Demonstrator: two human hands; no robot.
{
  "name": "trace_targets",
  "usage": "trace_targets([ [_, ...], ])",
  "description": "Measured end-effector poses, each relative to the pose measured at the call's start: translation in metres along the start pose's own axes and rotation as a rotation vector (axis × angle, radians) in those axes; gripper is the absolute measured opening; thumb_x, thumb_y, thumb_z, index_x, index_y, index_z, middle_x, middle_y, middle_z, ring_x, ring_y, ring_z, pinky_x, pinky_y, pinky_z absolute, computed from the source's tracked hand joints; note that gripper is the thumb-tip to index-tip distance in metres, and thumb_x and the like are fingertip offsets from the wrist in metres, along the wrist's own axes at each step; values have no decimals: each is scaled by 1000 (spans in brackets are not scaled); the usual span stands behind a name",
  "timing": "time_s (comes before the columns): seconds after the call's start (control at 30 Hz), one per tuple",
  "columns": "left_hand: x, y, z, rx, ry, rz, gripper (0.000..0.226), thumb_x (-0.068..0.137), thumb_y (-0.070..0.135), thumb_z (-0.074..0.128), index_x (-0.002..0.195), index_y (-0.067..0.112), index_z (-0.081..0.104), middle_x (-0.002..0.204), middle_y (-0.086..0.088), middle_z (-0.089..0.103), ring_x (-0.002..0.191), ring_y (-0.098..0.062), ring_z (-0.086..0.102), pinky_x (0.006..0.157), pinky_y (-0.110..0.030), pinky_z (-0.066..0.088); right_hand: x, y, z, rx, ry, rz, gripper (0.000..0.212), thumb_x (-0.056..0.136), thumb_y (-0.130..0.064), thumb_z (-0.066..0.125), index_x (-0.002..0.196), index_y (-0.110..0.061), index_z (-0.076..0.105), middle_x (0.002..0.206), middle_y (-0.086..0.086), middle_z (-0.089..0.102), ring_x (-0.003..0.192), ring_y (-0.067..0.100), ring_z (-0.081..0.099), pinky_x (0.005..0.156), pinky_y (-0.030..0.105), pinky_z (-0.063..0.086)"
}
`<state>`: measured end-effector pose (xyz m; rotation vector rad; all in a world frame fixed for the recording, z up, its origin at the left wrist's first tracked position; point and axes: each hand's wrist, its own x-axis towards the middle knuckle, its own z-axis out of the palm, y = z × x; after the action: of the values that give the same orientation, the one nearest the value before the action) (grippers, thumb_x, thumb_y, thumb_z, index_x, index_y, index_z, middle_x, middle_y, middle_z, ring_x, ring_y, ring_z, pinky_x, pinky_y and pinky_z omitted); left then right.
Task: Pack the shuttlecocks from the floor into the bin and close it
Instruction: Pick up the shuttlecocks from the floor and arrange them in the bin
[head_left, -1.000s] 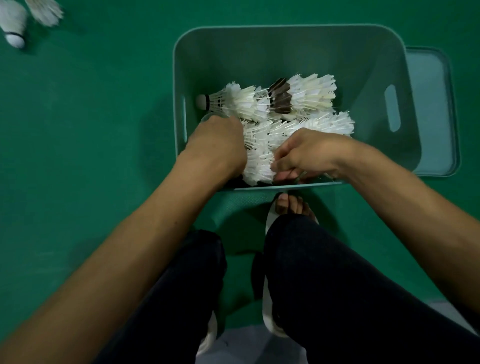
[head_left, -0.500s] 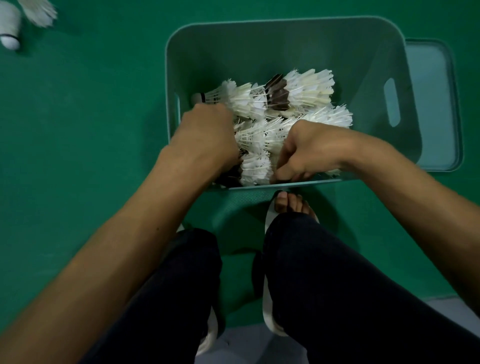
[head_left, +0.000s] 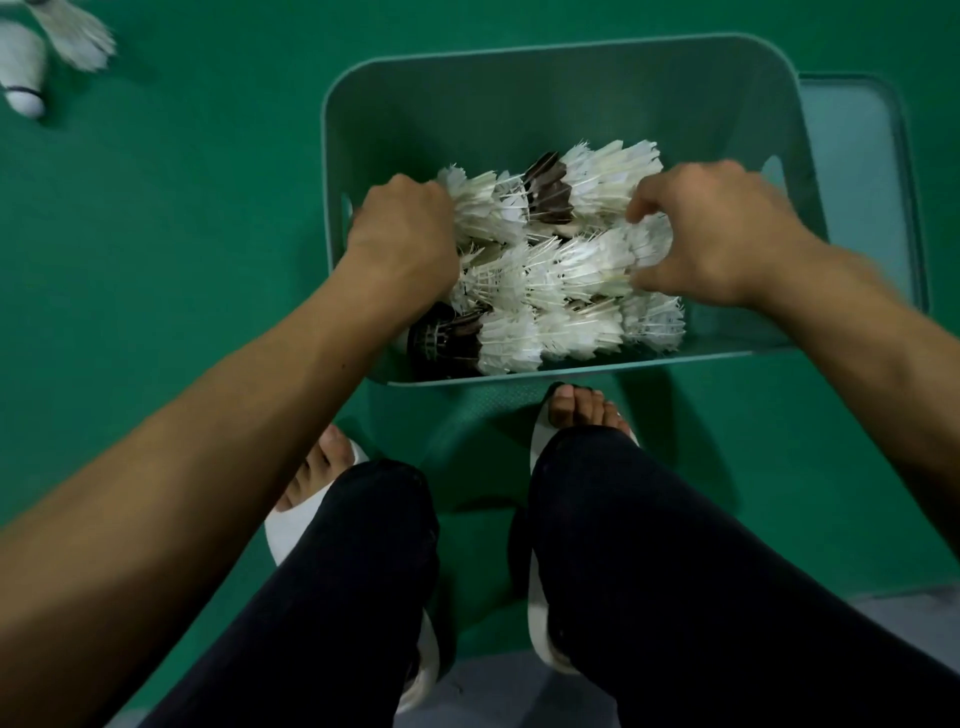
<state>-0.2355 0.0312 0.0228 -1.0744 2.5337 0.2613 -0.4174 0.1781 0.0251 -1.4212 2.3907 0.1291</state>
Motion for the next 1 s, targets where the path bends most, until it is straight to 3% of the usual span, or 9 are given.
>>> trace_targets([
  [0.2, -1, 2, 4, 21, 75, 29, 20, 86, -8, 54, 103, -4, 61, 83, -17, 55, 92, -40, 67, 67, -41, 47, 6, 7, 13, -83, -14, 3, 57, 76, -21, 79, 130, -23, 59, 106, 18, 69, 99, 41, 64, 74, 40, 43],
  [0.37, 1, -3, 6, -14, 162, 59, 18, 84, -9, 62, 80, 6, 51, 62, -7, 38, 72, -33, 51, 65, -39, 47, 14, 9, 11, -84, 31, 17, 51, 73, -17, 78, 122, -26, 66, 102, 16, 70, 95, 41, 65, 75, 41, 47],
  [0.5, 3, -6, 4, -40, 153, 68, 8, 83, -3, 69, 90, -3, 64, 68, -10, 49, 74, -35, 57, 68, -42, 52, 12, 13, 11, -41, 66, 37, 48, 74, -18, 78, 120, -22, 68, 102, 14, 73, 97, 40, 66, 81, 44, 52],
  [0.6, 5, -9, 5, -67, 103, 105, 24, 78, 5, 78, 101, 1, 73, 91, -15, 64, 89, -38, 66, 78, -46, 58, 10, 14, 12, -21, 71, 29, 47, 74, -20, 79, 120, -19, 69, 107, 14, 74, 102, 39, 66, 84, 44, 51],
  [0.67, 5, -11, 6, -79, 80, 137, 27, 78, 7, 78, 105, 5, 72, 104, -17, 62, 95, -38, 63, 81, -47, 56, 10, 13, 13, 0, 76, 32, 46, 73, -22, 82, 118, -18, 70, 108, 13, 74, 103, 39, 66, 87, 44, 52],
  [0.77, 3, -15, 10, -95, 28, 221, 10, 87, 6, 63, 96, 5, 68, 96, -16, 65, 88, -36, 64, 83, -48, 57, 10, 12, 14, 18, 77, 33, 42, 71, -25, 84, 111, -17, 73, 104, 14, 75, 100, 40, 66, 85, 45, 54],
  [0.87, 1, -14, 11, -127, -66, 275, 7, 97, 9, 53, 92, 10, 56, 89, -10, 59, 84, -29, 58, 74, -38, 48, 9, 11, 13, 48, 59, 34, 43, 70, -29, 86, 110, -18, 74, 100, 13, 75, 98, 38, 67, 85, 44, 55],
  [0.93, 1, -12, 10, -157, -129, 274, 2, 98, 12, 55, 98, 13, 54, 94, -9, 56, 87, -27, 55, 73, -37, 43, 10, 11, 12, 75, 45, 41, 45, 69, -32, 88, 109, -19, 74, 99, 11, 75, 98, 37, 67, 87, 44, 56],
  [1.0, 1, -12, 8, -204, -152, 272, 12, 93, 10, 61, 101, 12, 52, 94, -8, 56, 88, -28, 54, 71, -37, 43, 10, 10, 11, 119, 29, 48, 45, 68, -35, 90, 107, -19, 74, 98, 9, 76, 98, 35, 68, 90, 45, 55],
])
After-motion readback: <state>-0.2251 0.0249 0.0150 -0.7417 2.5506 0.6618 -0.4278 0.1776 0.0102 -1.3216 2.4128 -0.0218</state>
